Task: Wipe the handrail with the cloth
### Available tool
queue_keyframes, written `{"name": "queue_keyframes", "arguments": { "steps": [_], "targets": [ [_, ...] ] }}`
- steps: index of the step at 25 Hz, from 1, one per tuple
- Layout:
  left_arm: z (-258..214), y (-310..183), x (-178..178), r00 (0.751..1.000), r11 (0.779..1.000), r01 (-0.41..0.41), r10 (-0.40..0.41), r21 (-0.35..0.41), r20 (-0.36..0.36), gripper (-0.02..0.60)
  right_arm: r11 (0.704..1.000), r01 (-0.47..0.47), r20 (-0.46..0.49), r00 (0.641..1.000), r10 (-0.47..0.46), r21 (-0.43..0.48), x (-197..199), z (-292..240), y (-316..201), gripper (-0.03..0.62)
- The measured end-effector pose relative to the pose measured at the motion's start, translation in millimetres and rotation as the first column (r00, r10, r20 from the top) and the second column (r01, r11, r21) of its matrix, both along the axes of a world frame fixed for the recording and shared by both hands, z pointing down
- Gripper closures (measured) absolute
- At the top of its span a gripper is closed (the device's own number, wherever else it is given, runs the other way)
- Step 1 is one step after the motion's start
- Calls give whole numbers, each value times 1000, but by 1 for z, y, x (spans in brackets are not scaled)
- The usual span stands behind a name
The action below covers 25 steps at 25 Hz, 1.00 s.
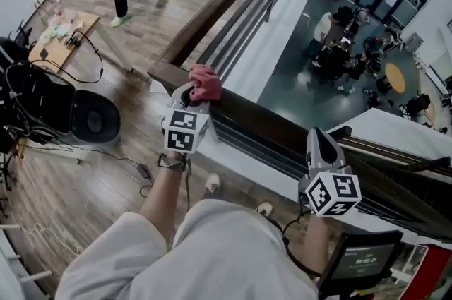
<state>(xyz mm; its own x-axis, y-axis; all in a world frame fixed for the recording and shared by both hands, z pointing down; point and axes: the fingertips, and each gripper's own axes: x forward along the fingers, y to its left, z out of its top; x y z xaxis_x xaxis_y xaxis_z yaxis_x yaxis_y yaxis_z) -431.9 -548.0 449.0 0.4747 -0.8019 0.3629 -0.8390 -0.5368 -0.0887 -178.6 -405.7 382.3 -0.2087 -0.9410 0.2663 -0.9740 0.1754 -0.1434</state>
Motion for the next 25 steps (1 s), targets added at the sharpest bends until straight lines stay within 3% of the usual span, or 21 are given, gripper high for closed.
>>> {"name": "queue_keyframes", "arguments": {
  "steps": [5,25],
  "targets": [
    [4,15,28,1000,1000,-11,12,-22,19,495,1000,-15,14,1000,15,-8,17,8,11,592],
    [5,96,156,985,976,-175,173,-129,-27,495,1000,-6,45,999,7,-23,77,19,50,592]
  ]
}}
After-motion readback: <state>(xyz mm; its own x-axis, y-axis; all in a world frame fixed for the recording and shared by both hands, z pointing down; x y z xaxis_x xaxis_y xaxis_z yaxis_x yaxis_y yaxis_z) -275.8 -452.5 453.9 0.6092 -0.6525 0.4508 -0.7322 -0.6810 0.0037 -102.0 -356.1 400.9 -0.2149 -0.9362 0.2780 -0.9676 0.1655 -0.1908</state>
